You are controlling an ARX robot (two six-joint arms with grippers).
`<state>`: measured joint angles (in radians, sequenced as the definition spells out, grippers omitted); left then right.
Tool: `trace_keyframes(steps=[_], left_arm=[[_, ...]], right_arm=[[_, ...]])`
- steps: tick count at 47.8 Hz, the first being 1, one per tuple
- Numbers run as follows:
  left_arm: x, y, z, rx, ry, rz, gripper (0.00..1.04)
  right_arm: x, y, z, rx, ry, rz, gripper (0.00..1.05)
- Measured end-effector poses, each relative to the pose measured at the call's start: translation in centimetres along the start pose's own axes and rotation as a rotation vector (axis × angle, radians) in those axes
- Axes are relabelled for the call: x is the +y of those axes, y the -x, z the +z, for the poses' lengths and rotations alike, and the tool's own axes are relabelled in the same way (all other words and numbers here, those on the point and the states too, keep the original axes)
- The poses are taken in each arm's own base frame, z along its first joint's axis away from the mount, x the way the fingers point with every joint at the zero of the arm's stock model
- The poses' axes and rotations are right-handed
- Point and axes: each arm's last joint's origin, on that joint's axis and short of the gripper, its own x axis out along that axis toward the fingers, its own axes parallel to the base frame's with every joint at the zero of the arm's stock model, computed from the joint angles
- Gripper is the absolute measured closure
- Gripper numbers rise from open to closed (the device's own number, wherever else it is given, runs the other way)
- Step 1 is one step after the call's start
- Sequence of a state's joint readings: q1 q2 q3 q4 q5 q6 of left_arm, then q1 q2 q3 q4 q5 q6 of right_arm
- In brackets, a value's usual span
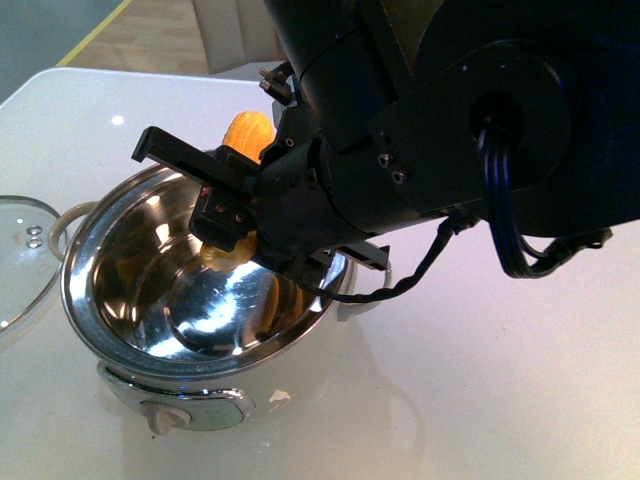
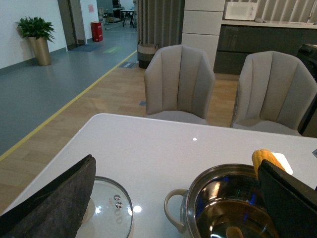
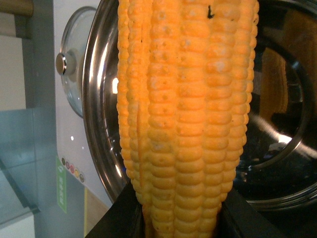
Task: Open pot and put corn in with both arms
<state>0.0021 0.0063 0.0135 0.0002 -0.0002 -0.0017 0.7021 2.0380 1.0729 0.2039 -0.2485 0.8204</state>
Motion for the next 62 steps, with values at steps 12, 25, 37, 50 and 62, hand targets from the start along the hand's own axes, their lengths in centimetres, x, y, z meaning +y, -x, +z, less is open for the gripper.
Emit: trace_keyframes(steps=[12, 25, 37, 50, 62], left_arm=[[0.0, 0.0, 0.0, 0.0, 0.0, 0.0, 0.07], [0.0, 0.0, 0.0, 0.0, 0.0, 0.0, 0.07], [0.0, 0.0, 0.0, 0.0, 0.0, 0.0, 0.07], [0.0, 0.0, 0.0, 0.0, 0.0, 0.0, 0.07], [0.0, 0.0, 0.0, 0.0, 0.0, 0.0, 0.07]], right_arm=[[-0.3, -0.1, -0.9, 0.029, 0.024, -0.021, 0.41], [-0.7, 1.2, -0.7, -0.007, -0.003, -0.041, 0.08], [-4.8, 8.6, 2.5, -0.347, -0.14, -0.143, 0.09], [-9.7, 20.7, 0.8, -0.617, -0.032, -0.354, 0.09], [-10.1, 25.4, -5.0, -0.635, 0.109, -0.367, 0.09]])
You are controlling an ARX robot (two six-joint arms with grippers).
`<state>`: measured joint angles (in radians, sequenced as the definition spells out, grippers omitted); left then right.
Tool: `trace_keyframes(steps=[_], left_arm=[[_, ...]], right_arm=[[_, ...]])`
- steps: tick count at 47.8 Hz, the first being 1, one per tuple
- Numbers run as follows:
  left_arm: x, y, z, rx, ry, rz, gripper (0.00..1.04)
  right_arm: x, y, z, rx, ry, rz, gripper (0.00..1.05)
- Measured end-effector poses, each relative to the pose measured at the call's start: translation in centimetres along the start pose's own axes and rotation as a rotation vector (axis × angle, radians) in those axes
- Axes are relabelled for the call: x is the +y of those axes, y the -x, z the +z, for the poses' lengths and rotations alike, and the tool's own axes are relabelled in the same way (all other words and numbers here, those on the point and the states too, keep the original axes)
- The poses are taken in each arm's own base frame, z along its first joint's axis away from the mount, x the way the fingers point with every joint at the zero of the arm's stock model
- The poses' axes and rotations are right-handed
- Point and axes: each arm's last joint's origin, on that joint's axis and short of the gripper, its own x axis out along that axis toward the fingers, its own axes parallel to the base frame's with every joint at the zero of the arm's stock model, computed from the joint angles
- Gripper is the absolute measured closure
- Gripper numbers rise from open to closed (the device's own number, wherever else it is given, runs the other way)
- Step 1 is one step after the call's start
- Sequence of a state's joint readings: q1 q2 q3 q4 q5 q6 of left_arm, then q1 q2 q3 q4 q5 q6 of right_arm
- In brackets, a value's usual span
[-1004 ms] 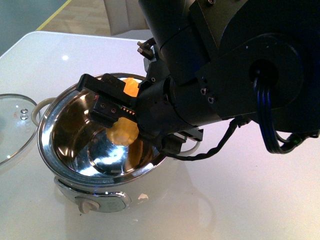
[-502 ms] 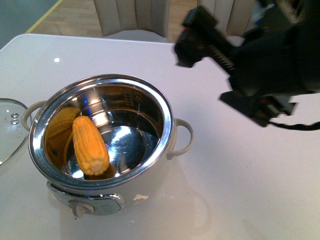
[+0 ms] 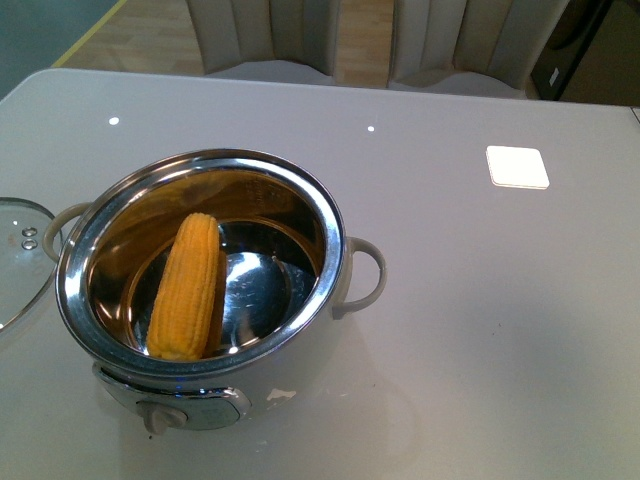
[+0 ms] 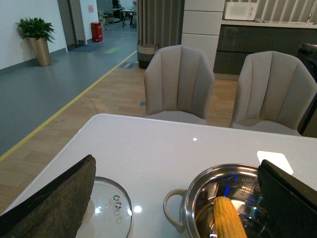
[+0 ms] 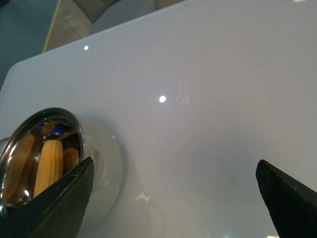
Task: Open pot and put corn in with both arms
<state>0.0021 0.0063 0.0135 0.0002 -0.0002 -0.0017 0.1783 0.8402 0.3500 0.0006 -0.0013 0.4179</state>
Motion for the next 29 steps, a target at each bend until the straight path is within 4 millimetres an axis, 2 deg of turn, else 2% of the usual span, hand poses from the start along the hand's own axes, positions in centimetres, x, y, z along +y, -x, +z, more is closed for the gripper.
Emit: trace_keyframes(steps=[2, 7, 20, 22, 25, 29], left_arm=[[0.0, 0.0, 0.0, 0.0, 0.0, 0.0, 0.07], [0.0, 0.0, 0.0, 0.0, 0.0, 0.0, 0.07], [0.0, 0.0, 0.0, 0.0, 0.0, 0.0, 0.07], [0.0, 0.0, 0.0, 0.0, 0.0, 0.0, 0.07], [0.0, 0.0, 0.0, 0.0, 0.0, 0.0, 0.07], [0.0, 0.0, 0.0, 0.0, 0.0, 0.0, 0.07]], right_arm=[[-0.1, 1.1, -0.2, -0.026, 0.025, 0.008, 0.09], [-0.1, 2.1, -0.1, -0.067, 0.051, 0.024, 0.09], [-0.2, 2.2, -0.2, -0.074, 0.075, 0.02, 0.09], [-0.3, 2.0, -0.3, -0.177, 0.128, -0.014, 0.14], [-0.9, 2.1, -1.0, -0.394, 0.234, -0.05, 0.28], [-1.2, 2.5, -1.1, -0.481, 0.278, -0.051, 0.38]])
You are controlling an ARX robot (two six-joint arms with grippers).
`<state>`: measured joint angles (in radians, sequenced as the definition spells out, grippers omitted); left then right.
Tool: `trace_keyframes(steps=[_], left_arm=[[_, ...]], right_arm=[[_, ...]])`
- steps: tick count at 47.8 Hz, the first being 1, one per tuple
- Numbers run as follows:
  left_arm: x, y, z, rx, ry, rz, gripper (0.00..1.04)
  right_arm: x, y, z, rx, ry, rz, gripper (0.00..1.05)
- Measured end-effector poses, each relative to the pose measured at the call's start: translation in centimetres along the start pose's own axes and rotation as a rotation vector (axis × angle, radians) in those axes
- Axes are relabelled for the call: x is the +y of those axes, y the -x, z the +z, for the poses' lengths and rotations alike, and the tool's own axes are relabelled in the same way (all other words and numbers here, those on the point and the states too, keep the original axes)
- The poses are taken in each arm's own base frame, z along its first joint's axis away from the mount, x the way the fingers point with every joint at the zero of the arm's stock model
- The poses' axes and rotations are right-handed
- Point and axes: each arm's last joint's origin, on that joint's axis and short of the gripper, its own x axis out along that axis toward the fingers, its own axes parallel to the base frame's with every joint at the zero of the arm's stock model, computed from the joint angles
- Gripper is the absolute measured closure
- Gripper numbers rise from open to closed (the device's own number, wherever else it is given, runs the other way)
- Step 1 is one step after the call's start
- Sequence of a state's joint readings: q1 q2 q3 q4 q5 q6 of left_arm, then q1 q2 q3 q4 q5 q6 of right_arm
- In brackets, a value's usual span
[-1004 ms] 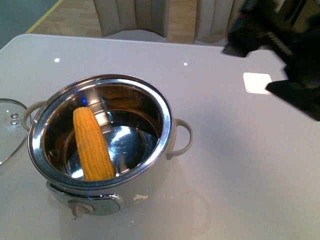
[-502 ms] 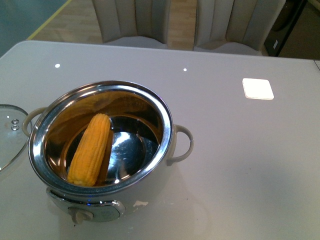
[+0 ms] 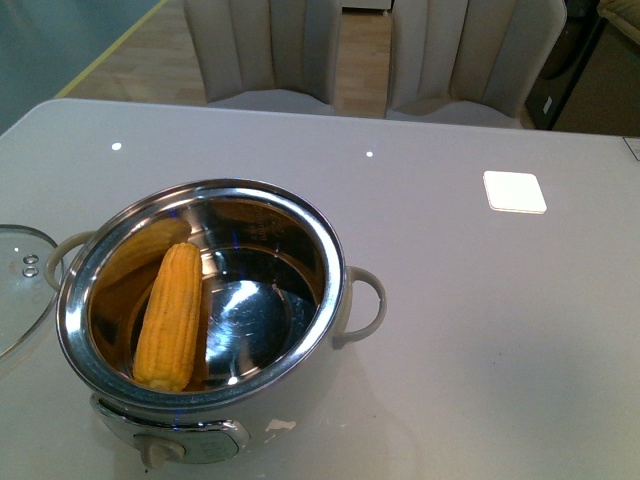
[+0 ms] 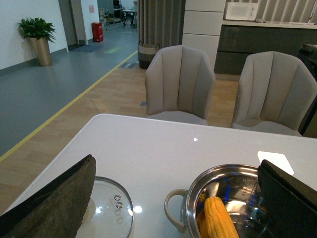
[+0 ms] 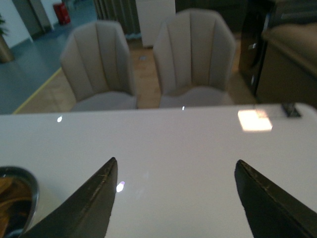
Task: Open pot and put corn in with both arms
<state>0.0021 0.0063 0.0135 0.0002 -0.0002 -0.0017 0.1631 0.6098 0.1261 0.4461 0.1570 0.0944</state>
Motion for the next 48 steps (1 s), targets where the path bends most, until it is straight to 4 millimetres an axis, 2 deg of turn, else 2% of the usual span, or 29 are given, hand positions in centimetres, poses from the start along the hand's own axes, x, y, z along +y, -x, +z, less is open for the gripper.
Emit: trace_keyframes(steps=[6, 14, 27, 48], left_arm=[[0.0, 0.0, 0.0, 0.0, 0.0, 0.0, 0.07], [0.0, 0.0, 0.0, 0.0, 0.0, 0.0, 0.07], [0.0, 0.0, 0.0, 0.0, 0.0, 0.0, 0.07], [0.0, 0.0, 0.0, 0.0, 0.0, 0.0, 0.07]], right_arm=[[-0.5, 0.7, -0.3, -0.035, 0.057, 0.003, 0.63], [-1.9, 1.6, -1.1, -0.03, 0.078, -0.005, 1.02], [-2.0, 2.3, -1.8, -0.046, 0.083, -0.003, 1.03], [-2.0, 3.2, -1.7, -0.056, 0.083, -0.001, 1.03]])
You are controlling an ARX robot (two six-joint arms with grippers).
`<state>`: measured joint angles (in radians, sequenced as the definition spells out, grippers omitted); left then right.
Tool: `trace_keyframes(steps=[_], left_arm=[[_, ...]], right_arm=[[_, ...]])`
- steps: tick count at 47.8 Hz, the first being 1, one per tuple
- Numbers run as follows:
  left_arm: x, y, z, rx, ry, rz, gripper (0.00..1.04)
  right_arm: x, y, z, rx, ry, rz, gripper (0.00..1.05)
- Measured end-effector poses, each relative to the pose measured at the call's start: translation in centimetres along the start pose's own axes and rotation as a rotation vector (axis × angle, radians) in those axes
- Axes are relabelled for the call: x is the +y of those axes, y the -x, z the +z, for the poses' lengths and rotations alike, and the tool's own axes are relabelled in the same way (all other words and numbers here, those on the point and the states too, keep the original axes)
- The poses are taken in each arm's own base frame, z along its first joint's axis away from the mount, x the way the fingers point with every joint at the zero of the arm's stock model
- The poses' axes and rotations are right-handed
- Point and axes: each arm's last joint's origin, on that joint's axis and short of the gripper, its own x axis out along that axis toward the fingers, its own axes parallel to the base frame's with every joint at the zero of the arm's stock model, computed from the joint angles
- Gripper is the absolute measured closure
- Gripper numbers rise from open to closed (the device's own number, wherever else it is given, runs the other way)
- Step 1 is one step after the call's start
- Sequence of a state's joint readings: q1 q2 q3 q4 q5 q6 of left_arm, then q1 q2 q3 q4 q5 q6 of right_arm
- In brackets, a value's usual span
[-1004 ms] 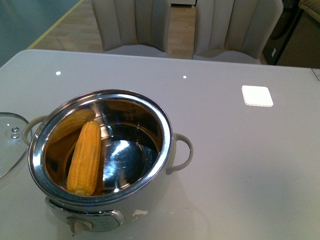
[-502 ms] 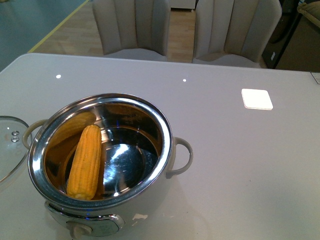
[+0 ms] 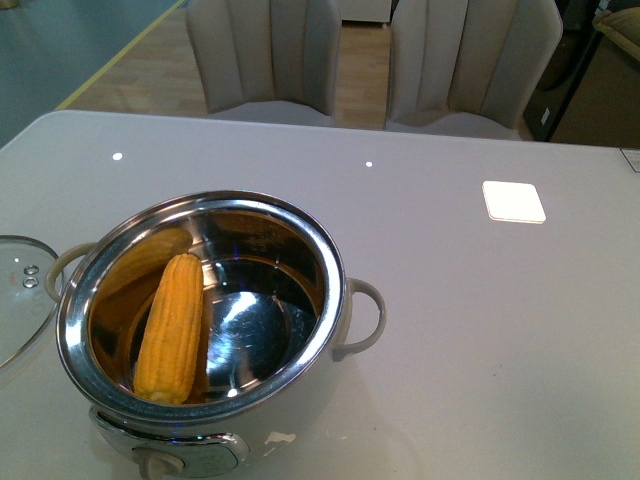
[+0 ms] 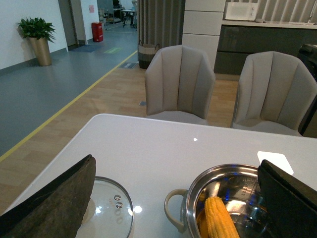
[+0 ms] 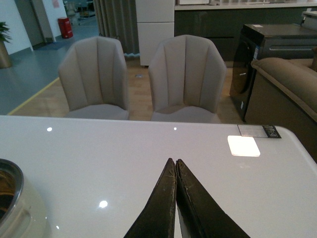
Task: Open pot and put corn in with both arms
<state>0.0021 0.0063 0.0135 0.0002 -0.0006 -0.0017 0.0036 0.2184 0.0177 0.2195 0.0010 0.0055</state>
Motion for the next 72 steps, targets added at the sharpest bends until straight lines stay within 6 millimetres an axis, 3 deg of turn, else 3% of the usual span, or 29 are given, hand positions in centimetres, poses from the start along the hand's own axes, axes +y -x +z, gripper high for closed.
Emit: trace_keyframes(steps=[14, 33, 35, 44, 61, 72], left_arm=[[0.0, 0.0, 0.0, 0.0, 0.0, 0.0, 0.07], [0.0, 0.0, 0.0, 0.0, 0.0, 0.0, 0.07], [0.0, 0.0, 0.0, 0.0, 0.0, 0.0, 0.07], [0.0, 0.0, 0.0, 0.0, 0.0, 0.0, 0.07], [0.0, 0.0, 0.0, 0.0, 0.0, 0.0, 0.07], [0.0, 0.0, 0.0, 0.0, 0.0, 0.0, 0.07]], right_arm=[[0.0, 1.4, -0.3, 0.008, 0.0, 0.0, 1.03], [0.0, 1.4, -0.3, 0.005, 0.0, -0.001, 1.03], [0.0, 1.4, -0.3, 0.005, 0.001, 0.0, 0.98], [0.0, 1.4, -0.3, 0.005, 0.001, 0.0, 0.59], [0.0, 1.4, -0.3, 0.005, 0.001, 0.0, 0.09], [0.0, 1.4, -0.3, 0.005, 0.001, -0.001, 0.09]])
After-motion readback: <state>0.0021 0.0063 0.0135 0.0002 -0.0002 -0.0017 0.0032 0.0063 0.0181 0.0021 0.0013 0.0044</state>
